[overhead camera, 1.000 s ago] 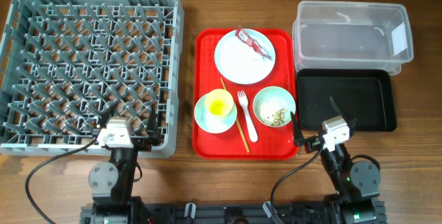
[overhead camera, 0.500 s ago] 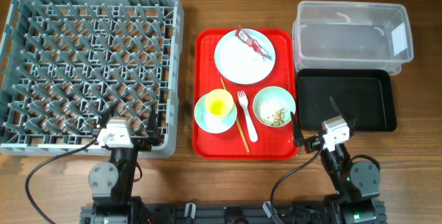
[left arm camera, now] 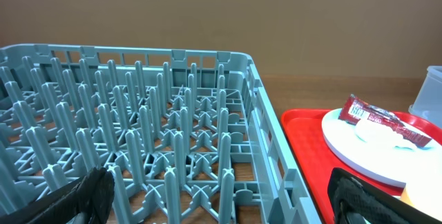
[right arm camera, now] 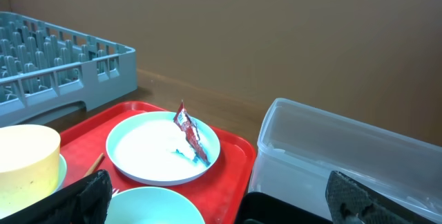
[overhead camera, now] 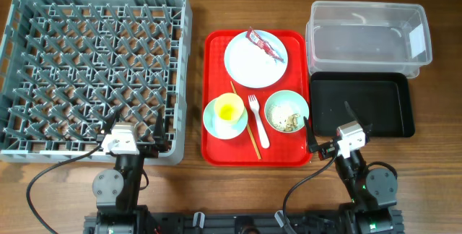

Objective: Sort waste into correct bins and load items into the dishwasher rack

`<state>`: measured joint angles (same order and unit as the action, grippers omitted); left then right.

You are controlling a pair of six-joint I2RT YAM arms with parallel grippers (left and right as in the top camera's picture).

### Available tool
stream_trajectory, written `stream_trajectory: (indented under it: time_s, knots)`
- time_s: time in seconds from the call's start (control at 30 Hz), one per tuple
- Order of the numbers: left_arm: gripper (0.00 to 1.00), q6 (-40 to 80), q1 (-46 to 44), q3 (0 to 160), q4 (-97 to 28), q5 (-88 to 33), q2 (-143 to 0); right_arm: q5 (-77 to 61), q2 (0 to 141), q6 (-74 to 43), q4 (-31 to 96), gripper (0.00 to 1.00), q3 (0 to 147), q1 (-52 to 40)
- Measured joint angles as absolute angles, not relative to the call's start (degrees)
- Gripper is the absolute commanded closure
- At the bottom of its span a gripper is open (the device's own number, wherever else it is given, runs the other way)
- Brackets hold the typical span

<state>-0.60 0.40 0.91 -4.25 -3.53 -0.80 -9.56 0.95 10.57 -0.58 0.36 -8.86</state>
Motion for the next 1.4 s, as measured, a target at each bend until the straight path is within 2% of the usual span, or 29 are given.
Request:
stream_trajectory:
  time_s: [0.3,0.57,0.8,0.97,1.13,1.4]
  knots:
    - [0.0,-0.6,0.4,0.91,-3.18,-3.53,-0.8,-9.56,0.95,10.28,-0.58,0.0,0.36,-8.86]
    - [0.0,1.69,0.4,0.91,-3.36,-3.53,-0.8,-7.66,0.95,-0.23,0.32,0.0,0.38,-8.86]
    - [0.0,4.19,0.4,5.8,-10.85,-3.29,-5.67,-7.18,4.86,-4.73,6.28,0.0,4.86,-8.86]
    - [0.0,4.78,0.4,15.53,-13.52,-3.29,-17.39,-7.22,14.0,-4.71,7.38,0.0,13.72,-8.86]
    - [0.0,5.08,0.4,28.16,-22.37,-3.31,-32.56,-7.68,29.15,-4.71,11.22,0.0,23.99,-8.86]
    - [0.0,5.08,0.4,46.83,-38.85,-3.57,-53.91,-10.37,54.85,-2.63,27.7,0.0,47.07,-8.86]
